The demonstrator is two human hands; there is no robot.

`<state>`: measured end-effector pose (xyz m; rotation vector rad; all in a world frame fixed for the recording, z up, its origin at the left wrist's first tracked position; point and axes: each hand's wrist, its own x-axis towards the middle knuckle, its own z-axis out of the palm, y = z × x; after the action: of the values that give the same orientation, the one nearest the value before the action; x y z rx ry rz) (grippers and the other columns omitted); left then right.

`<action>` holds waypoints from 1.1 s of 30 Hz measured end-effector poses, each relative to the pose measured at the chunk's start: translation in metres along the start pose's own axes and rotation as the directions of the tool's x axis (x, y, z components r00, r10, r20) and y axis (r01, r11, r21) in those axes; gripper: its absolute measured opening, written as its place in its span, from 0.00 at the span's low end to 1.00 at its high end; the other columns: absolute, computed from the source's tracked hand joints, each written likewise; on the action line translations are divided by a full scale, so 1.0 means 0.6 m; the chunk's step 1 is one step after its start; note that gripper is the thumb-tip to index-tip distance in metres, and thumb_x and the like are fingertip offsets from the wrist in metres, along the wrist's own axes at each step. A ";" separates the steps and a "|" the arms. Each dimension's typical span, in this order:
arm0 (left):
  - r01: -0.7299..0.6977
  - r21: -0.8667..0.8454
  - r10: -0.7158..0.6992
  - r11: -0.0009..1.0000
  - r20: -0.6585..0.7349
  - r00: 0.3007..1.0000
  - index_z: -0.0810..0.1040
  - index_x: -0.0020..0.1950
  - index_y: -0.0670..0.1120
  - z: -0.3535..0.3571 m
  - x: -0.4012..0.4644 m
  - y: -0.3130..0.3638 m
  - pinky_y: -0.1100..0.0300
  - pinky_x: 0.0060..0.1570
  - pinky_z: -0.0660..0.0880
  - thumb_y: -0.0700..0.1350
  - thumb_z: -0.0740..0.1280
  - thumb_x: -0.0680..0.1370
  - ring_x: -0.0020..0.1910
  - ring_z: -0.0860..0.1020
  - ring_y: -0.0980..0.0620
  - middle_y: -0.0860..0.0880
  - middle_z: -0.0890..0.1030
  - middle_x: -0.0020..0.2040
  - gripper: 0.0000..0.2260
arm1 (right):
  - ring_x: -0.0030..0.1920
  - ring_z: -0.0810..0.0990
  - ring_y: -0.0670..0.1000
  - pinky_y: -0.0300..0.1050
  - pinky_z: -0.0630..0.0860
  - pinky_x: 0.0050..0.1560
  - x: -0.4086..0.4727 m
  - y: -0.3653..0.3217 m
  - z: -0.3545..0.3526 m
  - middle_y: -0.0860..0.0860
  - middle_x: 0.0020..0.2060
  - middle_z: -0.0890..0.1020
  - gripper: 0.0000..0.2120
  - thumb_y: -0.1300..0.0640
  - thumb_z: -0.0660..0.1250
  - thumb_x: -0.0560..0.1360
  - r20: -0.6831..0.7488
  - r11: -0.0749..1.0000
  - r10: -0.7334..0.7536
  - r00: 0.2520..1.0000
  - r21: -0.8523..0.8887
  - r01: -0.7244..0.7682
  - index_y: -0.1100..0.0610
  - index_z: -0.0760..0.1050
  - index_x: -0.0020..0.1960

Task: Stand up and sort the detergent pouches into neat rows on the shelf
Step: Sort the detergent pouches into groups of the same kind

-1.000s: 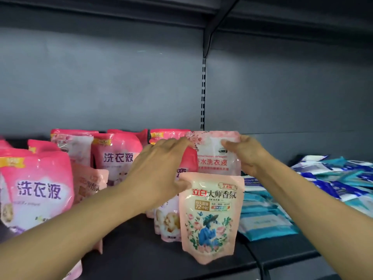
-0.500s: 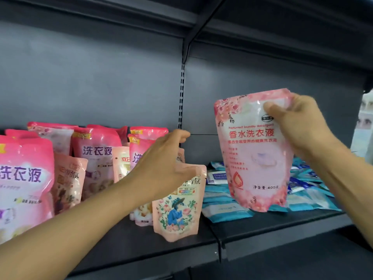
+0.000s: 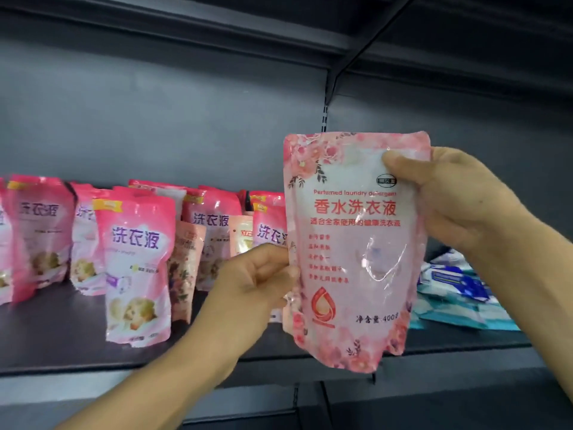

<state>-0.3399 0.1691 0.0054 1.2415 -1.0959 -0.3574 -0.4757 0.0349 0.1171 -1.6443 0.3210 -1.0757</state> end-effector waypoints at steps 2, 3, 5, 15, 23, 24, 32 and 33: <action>0.002 0.018 -0.001 1.000 -0.080 0.997 0.80 0.42 0.44 -0.046 -0.015 -0.002 0.57 0.45 0.80 0.37 0.64 0.77 0.42 0.83 0.53 0.50 0.86 0.42 0.07 | 0.41 0.85 0.55 0.49 0.82 0.35 0.000 0.005 0.053 0.58 0.45 0.85 0.11 0.60 0.63 0.77 0.067 0.999 0.017 0.998 0.045 -0.020 0.64 0.77 0.55; 0.007 0.020 -0.005 1.000 -0.117 0.993 0.80 0.40 0.43 -0.071 -0.024 -0.002 0.57 0.45 0.79 0.37 0.64 0.77 0.40 0.83 0.52 0.49 0.86 0.41 0.07 | 0.41 0.85 0.55 0.50 0.82 0.35 -0.002 0.007 0.082 0.59 0.46 0.84 0.11 0.60 0.63 0.77 0.101 0.997 0.025 0.995 0.065 -0.032 0.65 0.77 0.56; 0.018 0.040 -0.011 0.999 -0.181 0.983 0.79 0.37 0.43 -0.128 -0.047 -0.001 0.57 0.45 0.78 0.37 0.65 0.76 0.39 0.82 0.51 0.48 0.85 0.39 0.08 | 0.42 0.85 0.57 0.51 0.82 0.35 -0.006 0.010 0.144 0.60 0.46 0.85 0.11 0.60 0.63 0.77 0.164 0.995 0.032 0.986 0.089 -0.048 0.65 0.77 0.56; 0.119 0.074 -0.069 0.990 -0.475 0.877 0.73 0.38 0.40 -0.468 -0.205 0.005 0.48 0.44 0.75 0.38 0.61 0.79 0.34 0.74 0.46 0.38 0.78 0.35 0.10 | 0.39 0.85 0.54 0.50 0.82 0.38 -0.065 0.035 0.525 0.57 0.41 0.85 0.09 0.59 0.63 0.77 0.357 0.985 0.050 0.933 0.136 -0.105 0.63 0.79 0.48; 0.258 0.099 -0.135 0.961 -0.646 0.752 0.72 0.39 0.42 -0.755 -0.293 0.024 0.51 0.44 0.74 0.38 0.60 0.80 0.36 0.74 0.48 0.44 0.78 0.36 0.10 | 0.29 0.83 0.45 0.35 0.75 0.25 -0.116 0.056 0.837 0.49 0.30 0.84 0.07 0.61 0.63 0.78 0.402 0.966 0.051 0.914 0.213 -0.148 0.62 0.79 0.45; 0.275 0.109 -0.136 0.955 -0.663 0.736 0.72 0.39 0.42 -0.785 -0.297 0.023 0.48 0.46 0.75 0.38 0.60 0.80 0.37 0.74 0.47 0.45 0.78 0.36 0.10 | 0.29 0.83 0.45 0.35 0.75 0.25 -0.118 0.057 0.871 0.50 0.32 0.84 0.07 0.61 0.63 0.78 0.403 0.966 0.051 0.914 0.213 -0.148 0.62 0.79 0.46; 0.405 0.182 -0.134 0.896 -0.759 0.637 0.73 0.41 0.43 -0.987 -0.270 -0.011 0.45 0.52 0.78 0.40 0.58 0.81 0.39 0.77 0.46 0.45 0.79 0.37 0.10 | 0.39 0.82 0.52 0.46 0.80 0.40 -0.089 0.085 1.095 0.55 0.41 0.83 0.06 0.62 0.62 0.77 0.360 0.974 0.040 0.932 0.193 -0.116 0.58 0.78 0.46; 0.416 0.187 -0.134 0.890 -0.765 0.630 0.73 0.41 0.43 -1.010 -0.263 -0.019 0.45 0.52 0.78 0.40 0.58 0.81 0.39 0.78 0.46 0.45 0.79 0.38 0.10 | 0.39 0.82 0.52 0.46 0.80 0.40 -0.081 0.092 1.118 0.54 0.41 0.83 0.07 0.62 0.62 0.77 0.363 0.974 0.042 0.931 0.191 -0.119 0.56 0.78 0.45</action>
<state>0.0823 0.6299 -0.0344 1.6776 -0.2401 0.1423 0.0345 0.4712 0.0473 -1.5825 0.0325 -0.7028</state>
